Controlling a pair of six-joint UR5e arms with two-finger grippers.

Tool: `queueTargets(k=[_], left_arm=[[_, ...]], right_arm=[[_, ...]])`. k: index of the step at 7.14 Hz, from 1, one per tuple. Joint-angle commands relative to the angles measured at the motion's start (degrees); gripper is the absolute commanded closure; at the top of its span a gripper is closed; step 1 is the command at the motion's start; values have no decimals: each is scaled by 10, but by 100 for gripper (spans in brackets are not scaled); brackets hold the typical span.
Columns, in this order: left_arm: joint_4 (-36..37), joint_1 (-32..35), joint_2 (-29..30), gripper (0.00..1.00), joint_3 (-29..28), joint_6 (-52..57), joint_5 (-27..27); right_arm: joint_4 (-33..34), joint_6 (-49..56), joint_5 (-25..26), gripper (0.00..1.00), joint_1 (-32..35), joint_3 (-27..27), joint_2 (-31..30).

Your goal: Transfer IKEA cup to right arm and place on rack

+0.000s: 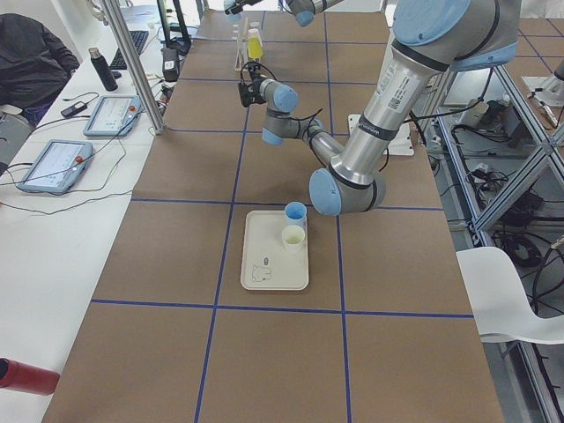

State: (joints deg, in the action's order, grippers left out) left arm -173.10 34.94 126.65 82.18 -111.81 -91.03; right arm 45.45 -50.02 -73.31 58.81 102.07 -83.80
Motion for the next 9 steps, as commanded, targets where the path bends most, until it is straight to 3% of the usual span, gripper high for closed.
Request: queueTargets(k=[1, 3, 4, 9], left_arm=[[1, 0, -1, 0, 0, 0, -3], [0, 0, -1, 1, 0, 0, -3], [0, -1, -1, 1, 0, 0, -3], [-1, -2, -2, 1, 0, 0, -5]], right_arm=[[-145, 30, -73, 100, 55, -113, -6], [-242, 49, -112, 100, 84, -226, 21], [-249, 50, -128, 100, 96, -255, 43], [-251, 84, -141, 100, 102, -276, 44]])
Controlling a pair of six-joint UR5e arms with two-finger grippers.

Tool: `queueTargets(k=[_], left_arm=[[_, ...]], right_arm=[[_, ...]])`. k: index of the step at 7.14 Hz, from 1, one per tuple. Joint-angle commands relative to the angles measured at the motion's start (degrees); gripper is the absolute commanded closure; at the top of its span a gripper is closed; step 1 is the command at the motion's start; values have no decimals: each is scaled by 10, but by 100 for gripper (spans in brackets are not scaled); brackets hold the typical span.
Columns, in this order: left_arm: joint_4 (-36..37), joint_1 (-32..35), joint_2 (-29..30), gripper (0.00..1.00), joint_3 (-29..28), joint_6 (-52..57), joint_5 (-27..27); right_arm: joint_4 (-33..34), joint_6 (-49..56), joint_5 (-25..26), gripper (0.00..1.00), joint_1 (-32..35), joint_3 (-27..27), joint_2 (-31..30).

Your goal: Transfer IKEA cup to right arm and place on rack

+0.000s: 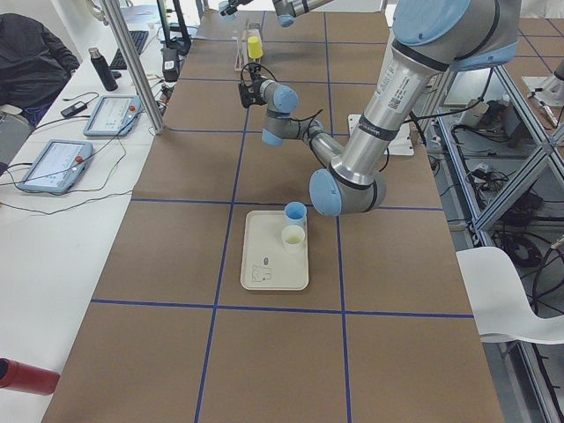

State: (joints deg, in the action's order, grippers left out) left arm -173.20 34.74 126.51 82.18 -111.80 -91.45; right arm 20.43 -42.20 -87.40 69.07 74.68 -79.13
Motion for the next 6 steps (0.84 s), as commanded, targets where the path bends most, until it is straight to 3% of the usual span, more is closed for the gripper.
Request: queueTargets(k=[1, 6], left_arm=[[0, 1, -1, 1, 0, 0, 0], [0, 1, -1, 1, 0, 0, -2]], right_arm=[[-1, 6, 0, 100, -4, -5, -3], [-3, 4, -2, 100, -24, -5, -19]])
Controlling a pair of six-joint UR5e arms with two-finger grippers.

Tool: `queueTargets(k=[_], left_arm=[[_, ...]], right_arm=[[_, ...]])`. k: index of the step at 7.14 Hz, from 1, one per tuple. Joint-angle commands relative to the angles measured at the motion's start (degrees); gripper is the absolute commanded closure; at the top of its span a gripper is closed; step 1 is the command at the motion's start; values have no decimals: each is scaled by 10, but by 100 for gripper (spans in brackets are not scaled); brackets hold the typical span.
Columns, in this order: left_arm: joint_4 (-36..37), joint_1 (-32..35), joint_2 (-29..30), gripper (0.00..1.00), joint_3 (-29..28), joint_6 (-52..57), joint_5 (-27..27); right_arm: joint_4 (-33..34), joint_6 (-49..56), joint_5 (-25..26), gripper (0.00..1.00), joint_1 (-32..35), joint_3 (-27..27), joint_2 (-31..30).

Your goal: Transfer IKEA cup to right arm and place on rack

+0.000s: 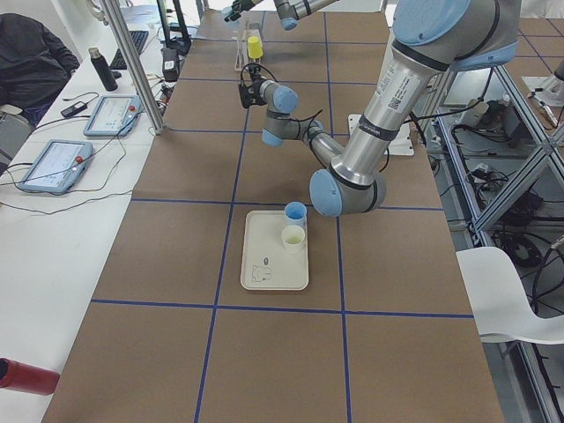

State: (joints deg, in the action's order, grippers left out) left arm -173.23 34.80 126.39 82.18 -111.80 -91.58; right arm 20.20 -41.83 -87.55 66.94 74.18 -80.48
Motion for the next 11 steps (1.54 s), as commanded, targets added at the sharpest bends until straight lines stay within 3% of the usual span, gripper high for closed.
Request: queueTargets(k=[1, 2, 3, 5, 8, 11], left_arm=[[0, 0, 0, 1, 0, 0, -1], [0, 0, 0, 1, 0, 0, -1], [-1, 0, 0, 1, 0, 0, 0], [-1, -1, 0, 1, 1, 0, -1], [-1, 0, 0, 1, 2, 0, -1], [13, 18, -5, 1, 26, 0, -42]], right_arm=[[-1, 0, -3, 100, -3, 1, -8], [-1, 0, -8, 100, -3, 0, -11], [-1, 0, -8, 90, -3, 1, -11], [-7, -1, -6, 1, -6, 1, -15], [-24, 1, -8, 0, -6, 3, -19], [-21, 1, -66, 0, -3, 34, -15]])
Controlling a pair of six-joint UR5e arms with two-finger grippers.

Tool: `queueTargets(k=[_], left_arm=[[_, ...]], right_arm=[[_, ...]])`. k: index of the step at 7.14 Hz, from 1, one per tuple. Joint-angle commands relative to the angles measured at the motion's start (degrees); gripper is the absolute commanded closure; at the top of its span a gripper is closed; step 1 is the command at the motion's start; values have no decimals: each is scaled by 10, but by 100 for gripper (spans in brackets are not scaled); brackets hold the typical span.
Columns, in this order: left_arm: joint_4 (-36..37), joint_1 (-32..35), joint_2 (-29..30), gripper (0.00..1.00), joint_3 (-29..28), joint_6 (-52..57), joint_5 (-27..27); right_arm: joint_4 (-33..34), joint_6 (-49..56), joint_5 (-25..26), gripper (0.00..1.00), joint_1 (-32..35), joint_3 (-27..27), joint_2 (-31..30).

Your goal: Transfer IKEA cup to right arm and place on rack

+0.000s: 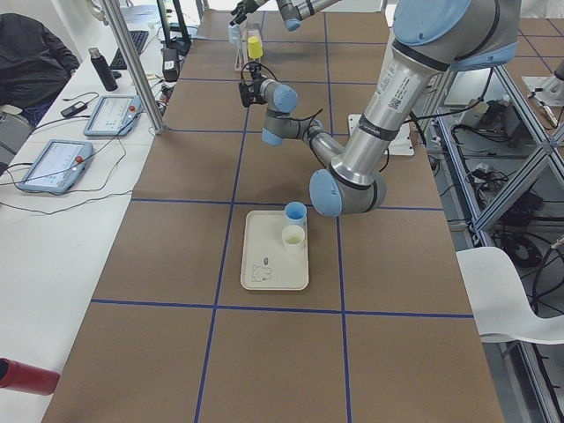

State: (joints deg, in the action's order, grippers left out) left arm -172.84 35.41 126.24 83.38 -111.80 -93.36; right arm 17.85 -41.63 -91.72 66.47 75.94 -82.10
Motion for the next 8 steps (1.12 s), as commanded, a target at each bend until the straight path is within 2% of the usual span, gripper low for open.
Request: queueTargets(k=[1, 2, 3, 5, 6, 8], left_arm=[[43, 42, -8, 1, 34, 0, -72], [71, 78, -10, 1, 49, 1, -120], [75, 104, -27, 1, 58, 3, -150], [85, 129, -126, 1, 106, 131, -210], [87, 168, -162, 1, 110, 186, -261], [88, 246, -237, 1, 105, 313, -351]], right_arm=[[7, -2, -32, 0, 4, 34, 0], [29, -3, -57, 0, 19, 59, -2], [82, -4, -101, 0, 42, 105, -3], [194, -8, -123, 0, 49, 200, -3], [208, -56, -139, 0, 48, 218, 0], [206, -197, -212, 0, 46, 237, 18]])
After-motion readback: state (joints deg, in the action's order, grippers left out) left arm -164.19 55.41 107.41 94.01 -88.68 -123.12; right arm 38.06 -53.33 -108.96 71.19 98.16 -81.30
